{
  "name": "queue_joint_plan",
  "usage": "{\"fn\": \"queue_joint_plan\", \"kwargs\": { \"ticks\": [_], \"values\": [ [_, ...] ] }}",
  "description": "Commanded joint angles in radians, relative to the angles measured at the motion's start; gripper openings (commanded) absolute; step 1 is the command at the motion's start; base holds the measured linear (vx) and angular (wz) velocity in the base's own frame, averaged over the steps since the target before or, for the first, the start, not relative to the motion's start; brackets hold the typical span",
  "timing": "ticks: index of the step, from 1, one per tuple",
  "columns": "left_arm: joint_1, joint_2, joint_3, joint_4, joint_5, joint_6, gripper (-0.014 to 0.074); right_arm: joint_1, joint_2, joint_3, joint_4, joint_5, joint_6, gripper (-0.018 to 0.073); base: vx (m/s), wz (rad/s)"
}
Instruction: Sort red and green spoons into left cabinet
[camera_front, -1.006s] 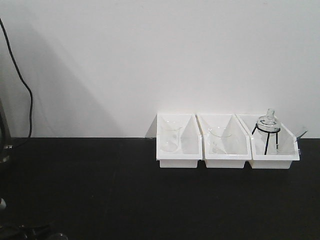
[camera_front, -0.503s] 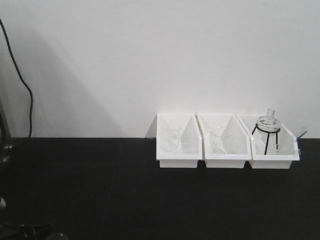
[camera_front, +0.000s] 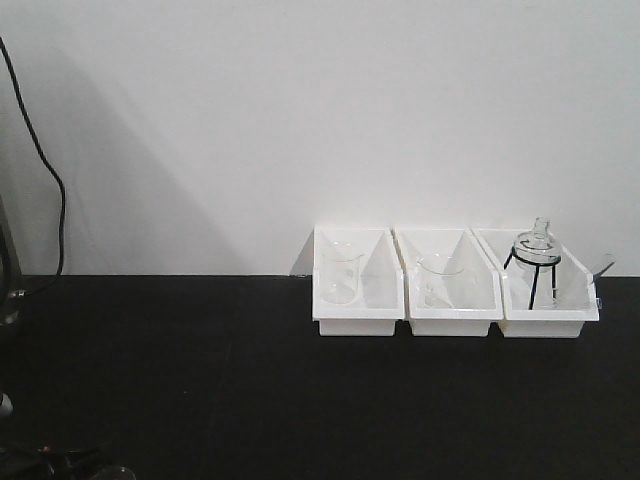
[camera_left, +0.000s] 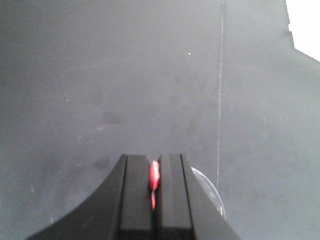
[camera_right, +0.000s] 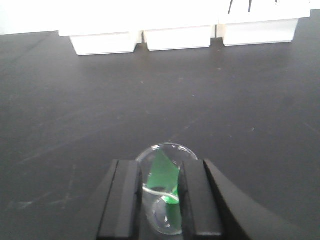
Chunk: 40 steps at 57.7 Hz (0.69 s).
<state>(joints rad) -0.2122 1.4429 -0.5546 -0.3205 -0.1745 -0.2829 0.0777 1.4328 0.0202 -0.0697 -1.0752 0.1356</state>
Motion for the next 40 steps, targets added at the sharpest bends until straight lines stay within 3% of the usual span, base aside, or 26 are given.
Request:
{"fn": "queue_joint_plan", "kwargs": {
  "ticks": [1, 12, 40],
  "values": [
    [-0.006, -0.029, -0.029, 0.023, -0.075, 0.001, -0.0006, 0.000, 0.026, 0.017, 0.023, -0.118, 0.001, 0.0281, 0.00, 0.00],
    [-0.006, -0.029, -0.029, 0.037, -0.077, 0.001, -0.0006, 0.000, 0.094, 0.017, 0.018, -0.269, 0.013, 0.0281, 0.00, 0.00],
    [-0.006, -0.029, -0.029, 0.038, -0.076, 0.006, -0.0006, 0.000, 0.157, 0.017, 0.029, -0.267, 0.015, 0.0281, 0.00, 0.00]
  ]
}}
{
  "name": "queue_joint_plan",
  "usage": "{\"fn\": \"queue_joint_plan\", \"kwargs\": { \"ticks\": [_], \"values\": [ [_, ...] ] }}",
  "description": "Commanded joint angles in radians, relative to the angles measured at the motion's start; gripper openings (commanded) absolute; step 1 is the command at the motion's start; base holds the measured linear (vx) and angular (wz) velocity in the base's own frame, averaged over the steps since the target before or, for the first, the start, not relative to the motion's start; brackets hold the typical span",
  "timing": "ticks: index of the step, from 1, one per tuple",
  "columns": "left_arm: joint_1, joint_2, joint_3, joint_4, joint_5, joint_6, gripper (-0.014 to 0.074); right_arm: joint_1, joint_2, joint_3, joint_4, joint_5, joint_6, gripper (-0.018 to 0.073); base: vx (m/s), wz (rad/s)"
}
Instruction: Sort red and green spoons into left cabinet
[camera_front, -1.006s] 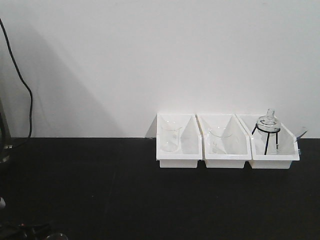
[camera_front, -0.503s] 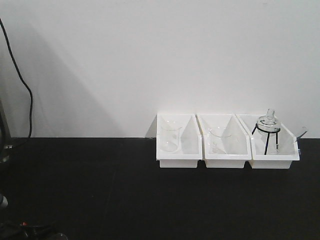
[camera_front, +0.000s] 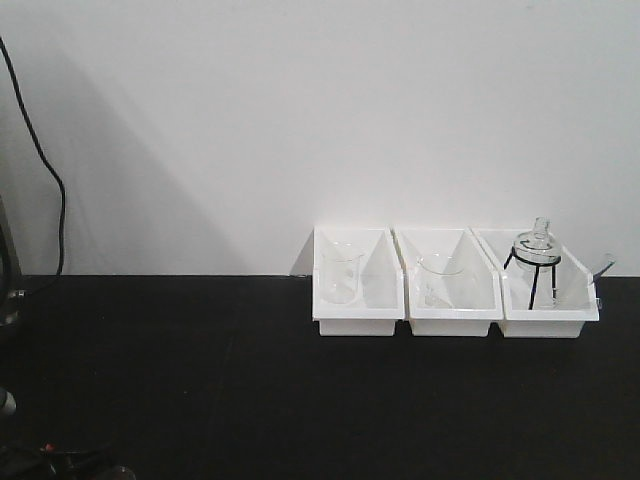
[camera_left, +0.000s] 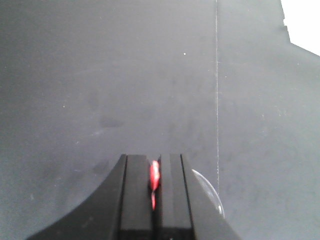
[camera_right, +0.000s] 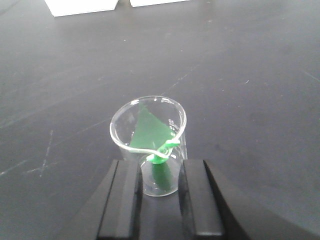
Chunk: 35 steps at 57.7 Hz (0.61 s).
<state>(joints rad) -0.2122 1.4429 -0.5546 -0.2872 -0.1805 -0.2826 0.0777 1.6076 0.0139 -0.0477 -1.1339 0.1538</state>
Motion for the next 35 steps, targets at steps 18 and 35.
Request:
{"fn": "queue_joint_plan", "kwargs": {
  "ticks": [18, 35],
  "values": [
    [-0.006, -0.029, -0.029, 0.004, -0.067, 0.045, -0.0006, 0.000, -0.018, 0.024, 0.007, -0.209, -0.004, 0.0281, 0.00, 0.00],
    [-0.006, -0.029, -0.029, 0.004, -0.067, 0.045, -0.0006, 0.000, -0.018, 0.019, 0.007, -0.209, -0.022, 0.0281, 0.00, 0.00]
  ]
}}
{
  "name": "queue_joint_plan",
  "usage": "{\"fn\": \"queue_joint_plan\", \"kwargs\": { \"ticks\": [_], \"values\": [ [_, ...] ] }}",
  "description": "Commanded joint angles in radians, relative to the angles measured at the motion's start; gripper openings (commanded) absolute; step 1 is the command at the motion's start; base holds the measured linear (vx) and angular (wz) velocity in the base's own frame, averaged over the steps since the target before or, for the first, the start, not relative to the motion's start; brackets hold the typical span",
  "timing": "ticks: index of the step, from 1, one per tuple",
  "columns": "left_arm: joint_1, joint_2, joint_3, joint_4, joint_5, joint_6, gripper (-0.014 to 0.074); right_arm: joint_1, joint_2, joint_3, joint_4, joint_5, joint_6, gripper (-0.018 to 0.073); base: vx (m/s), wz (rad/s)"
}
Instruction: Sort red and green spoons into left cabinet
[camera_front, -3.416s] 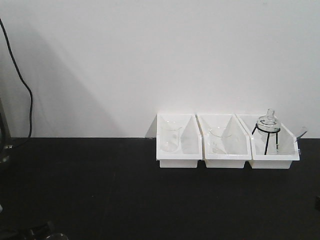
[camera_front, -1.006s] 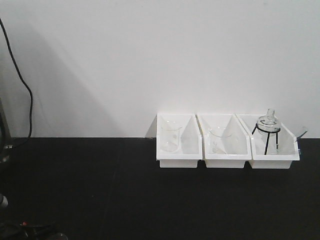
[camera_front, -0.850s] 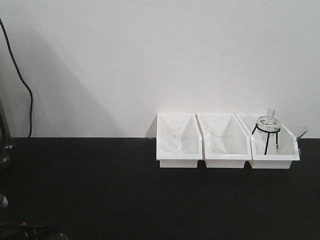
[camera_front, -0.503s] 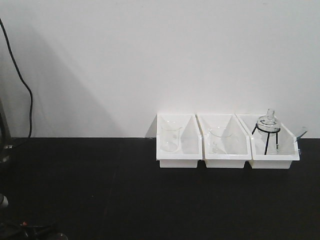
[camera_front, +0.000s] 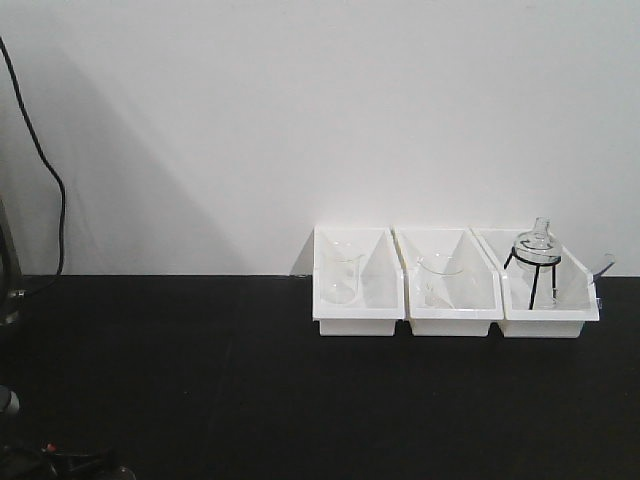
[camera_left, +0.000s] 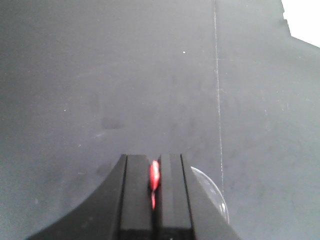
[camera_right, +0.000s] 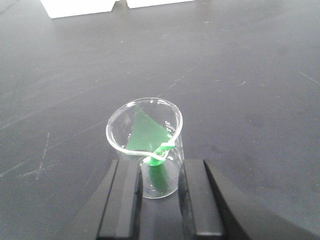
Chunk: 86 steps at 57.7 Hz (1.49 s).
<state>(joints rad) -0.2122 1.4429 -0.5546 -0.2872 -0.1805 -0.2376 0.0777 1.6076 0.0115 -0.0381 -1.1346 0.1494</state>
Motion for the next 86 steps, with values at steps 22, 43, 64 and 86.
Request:
{"fn": "queue_joint_plan", "kwargs": {
  "ticks": [22, 43, 64, 86],
  "values": [
    [-0.006, -0.027, -0.029, 0.004, -0.064, 0.000, -0.0006, 0.000, -0.018, -0.003, -0.009, -0.209, -0.018, 0.0281, 0.00, 0.00],
    [-0.006, -0.027, -0.029, 0.004, -0.062, 0.000, -0.0006, 0.000, -0.027, -0.003, -0.011, -0.209, -0.033, 0.0281, 0.00, 0.00],
    [-0.006, -0.027, -0.029, 0.004, -0.051, 0.000, -0.0006, 0.000, -0.064, -0.015, -0.012, -0.207, -0.052, 0.0281, 0.00, 0.00],
    [-0.006, -0.027, -0.029, 0.004, -0.036, 0.001, -0.0006, 0.000, -0.064, -0.026, 0.017, -0.207, -0.052, 0.0281, 0.00, 0.00]
  ]
}}
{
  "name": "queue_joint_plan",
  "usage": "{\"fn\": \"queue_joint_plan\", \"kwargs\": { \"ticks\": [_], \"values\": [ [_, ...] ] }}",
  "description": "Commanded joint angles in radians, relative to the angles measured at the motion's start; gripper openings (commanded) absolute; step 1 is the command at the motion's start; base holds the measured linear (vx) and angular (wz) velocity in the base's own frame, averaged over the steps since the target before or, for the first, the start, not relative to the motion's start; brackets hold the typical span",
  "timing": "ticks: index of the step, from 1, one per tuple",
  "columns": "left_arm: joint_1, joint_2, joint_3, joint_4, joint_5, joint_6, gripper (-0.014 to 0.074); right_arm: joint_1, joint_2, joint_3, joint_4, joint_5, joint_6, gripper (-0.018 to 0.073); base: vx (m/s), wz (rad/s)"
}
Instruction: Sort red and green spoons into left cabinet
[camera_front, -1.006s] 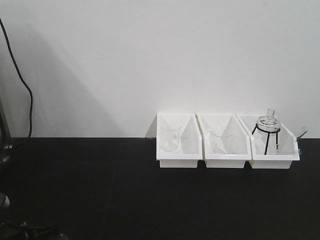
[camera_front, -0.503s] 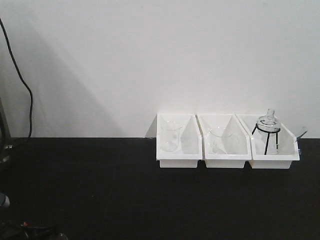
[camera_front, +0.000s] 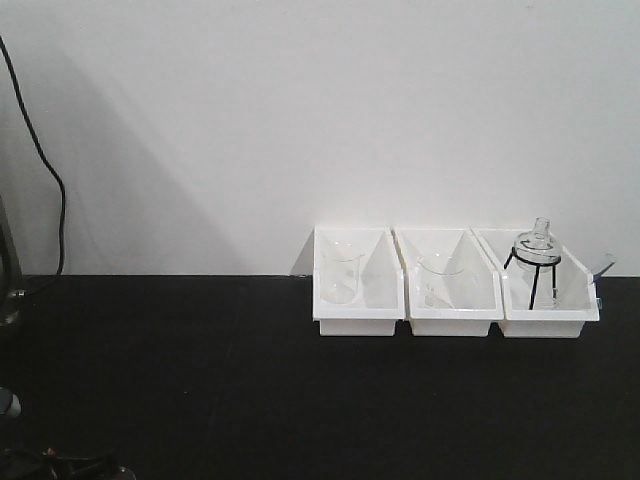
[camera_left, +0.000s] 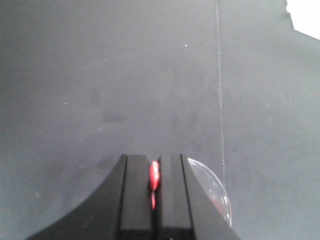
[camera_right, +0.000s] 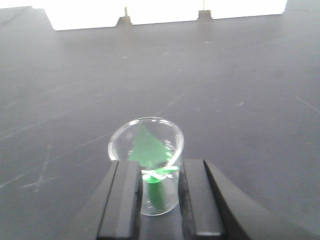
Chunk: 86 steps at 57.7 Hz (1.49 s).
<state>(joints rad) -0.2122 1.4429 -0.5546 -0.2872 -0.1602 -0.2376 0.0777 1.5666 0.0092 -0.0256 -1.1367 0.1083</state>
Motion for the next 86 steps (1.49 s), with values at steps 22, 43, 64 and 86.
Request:
{"fn": "queue_joint_plan", "kwargs": {
  "ticks": [22, 43, 64, 86],
  "values": [
    [-0.006, -0.027, -0.029, 0.004, -0.053, 0.005, -0.0006, 0.000, -0.023, -0.046, 0.004, -0.199, -0.010, 0.0281, 0.00, 0.00],
    [-0.006, -0.027, -0.029, 0.004, -0.053, 0.005, -0.0006, 0.000, 0.006, -0.043, 0.026, -0.153, -0.024, 0.0281, 0.00, 0.00],
    [-0.006, -0.027, -0.029, 0.004, -0.053, 0.007, -0.0006, 0.000, 0.040, -0.041, 0.019, -0.206, -0.029, 0.0281, 0.00, 0.00],
    [-0.006, -0.027, -0.029, 0.004, -0.053, 0.007, -0.0006, 0.000, 0.040, -0.050, 0.015, -0.206, -0.029, 0.0281, 0.00, 0.00]
  ]
}}
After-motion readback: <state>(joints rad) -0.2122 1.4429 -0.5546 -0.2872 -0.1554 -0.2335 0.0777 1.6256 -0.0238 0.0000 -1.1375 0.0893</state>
